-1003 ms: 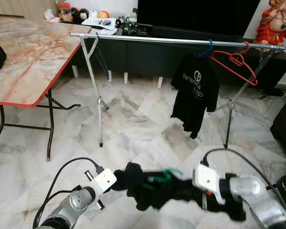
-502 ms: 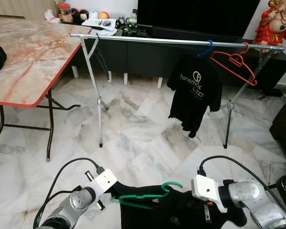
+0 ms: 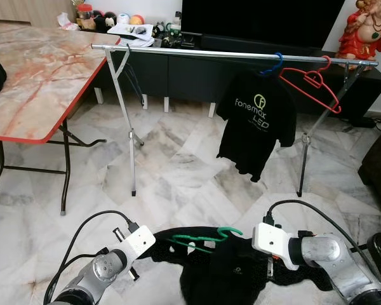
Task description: Hang hanger
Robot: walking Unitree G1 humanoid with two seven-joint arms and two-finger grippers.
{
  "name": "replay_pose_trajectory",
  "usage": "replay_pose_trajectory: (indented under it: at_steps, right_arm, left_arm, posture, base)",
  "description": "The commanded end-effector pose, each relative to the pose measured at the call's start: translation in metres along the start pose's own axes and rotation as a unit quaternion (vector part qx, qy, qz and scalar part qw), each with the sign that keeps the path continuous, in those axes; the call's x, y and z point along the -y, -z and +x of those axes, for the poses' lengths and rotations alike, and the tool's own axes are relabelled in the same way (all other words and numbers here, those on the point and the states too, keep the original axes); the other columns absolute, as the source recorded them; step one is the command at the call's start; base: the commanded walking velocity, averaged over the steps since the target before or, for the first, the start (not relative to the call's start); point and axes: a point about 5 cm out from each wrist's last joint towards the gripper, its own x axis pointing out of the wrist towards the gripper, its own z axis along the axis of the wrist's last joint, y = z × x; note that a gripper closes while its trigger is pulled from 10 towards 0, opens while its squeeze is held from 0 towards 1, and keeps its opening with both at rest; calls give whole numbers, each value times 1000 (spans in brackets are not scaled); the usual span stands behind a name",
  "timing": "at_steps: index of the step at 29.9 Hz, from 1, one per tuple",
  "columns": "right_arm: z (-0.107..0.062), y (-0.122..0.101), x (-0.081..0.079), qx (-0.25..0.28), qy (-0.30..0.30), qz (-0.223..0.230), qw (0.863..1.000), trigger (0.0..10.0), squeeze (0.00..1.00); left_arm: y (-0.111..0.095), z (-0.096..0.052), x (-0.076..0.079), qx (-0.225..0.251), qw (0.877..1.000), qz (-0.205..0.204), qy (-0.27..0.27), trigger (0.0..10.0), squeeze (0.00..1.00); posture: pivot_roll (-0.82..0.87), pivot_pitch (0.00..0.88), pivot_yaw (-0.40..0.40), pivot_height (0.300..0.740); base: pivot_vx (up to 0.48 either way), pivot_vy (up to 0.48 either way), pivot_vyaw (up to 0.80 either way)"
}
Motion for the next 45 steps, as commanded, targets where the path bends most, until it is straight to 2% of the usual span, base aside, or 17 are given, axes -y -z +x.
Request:
replay_pose_trajectory:
  at_steps: [1,5,10,13,18,21,24,26,29,31,33,34,36,40,42,43,45]
  right_arm:
    - [-4,-5,8,27,25,8,999,0,0]
    - [-3,-6,7,28,18,13,999,0,0]
    - [4,22,-6,-88,-8,-38,995,0,0]
    - [4,28,-10,-106,-17,-35,994,0,0]
    - [13,42,-17,-153,14,-27,988,0,0]
    - [24,38,-19,-133,43,0,990,0,0]
    - [26,37,-20,-128,47,6,991,0,0]
    - [36,33,-25,-106,51,33,993,0,0]
    - [46,22,-30,-57,54,60,995,0,0]
    - [54,3,-33,32,26,123,992,0,0]
    - [55,-2,-38,51,-8,133,990,0,0]
    - [56,-3,-45,55,-53,123,989,0,0]
    - [56,-4,-50,56,-80,110,989,0,0]
    - [58,1,-43,36,-40,124,991,0,0]
    - [57,10,-28,-16,42,112,993,0,0]
    - [57,10,-28,-16,42,112,993,0,0]
    - [54,13,-17,-35,99,130,986,0,0]
  left_arm:
    - [8,-2,8,-18,1000,8,19,0,0]
    - [9,-3,6,-19,1000,9,18,0,0]
    - [-1,-1,-7,-1,1000,12,6,0,0]
    - [-4,-1,-10,4,1000,10,2,0,0]
    - [-15,-1,-22,28,1000,3,11,0,0]
    - [-23,-2,-20,51,997,-15,57,0,0]
    - [-25,-2,-20,57,996,-20,66,0,0]
    - [-36,-5,-19,88,990,-44,105,0,0]
    - [-44,-11,-17,106,982,-46,152,0,0]
    - [-52,-16,-17,122,976,-42,176,0,0]
    - [-55,-17,-18,127,974,-47,179,0,0]
    - [-59,-19,-18,133,972,-48,189,0,0]
    - [-61,-20,-18,136,970,-45,197,0,0]
    - [-66,-23,-17,133,969,-43,204,0,0]
    - [-67,-26,-17,125,969,-39,208,0,0]
    - [-67,-26,-17,125,969,-39,208,0,0]
    - [-66,-29,-17,118,969,-33,216,0,0]
  posture:
    - [50,112,-60,740]
    - [49,114,-60,740]
    - [54,114,-61,740]
    - [55,114,-61,740]
    - [54,114,-60,740]
    - [56,116,-59,740]
    - [56,116,-59,740]
    - [59,116,-59,740]
    - [66,117,-59,740]
    - [73,117,-58,740]
    - [73,116,-57,740]
    - [72,116,-57,740]
    - [73,113,-58,740]
    - [72,110,-58,740]
    - [73,110,-58,740]
    - [73,110,-58,740]
    - [75,109,-57,740]
  base:
    - [0,0,0]
    - [0,0,0]
    - [0,0,0]
    - [0,0,0]
    - [0,0,0]
    - [0,0,0]
    - [0,0,0]
    - [0,0,0]
    - [0,0,0]
    - [0,0,0]
    - [0,0,0]
    - [0,0,0]
    - [0,0,0]
    - [0,0,0]
    - [0,0,0]
    - [0,0,0]
    - [0,0,0]
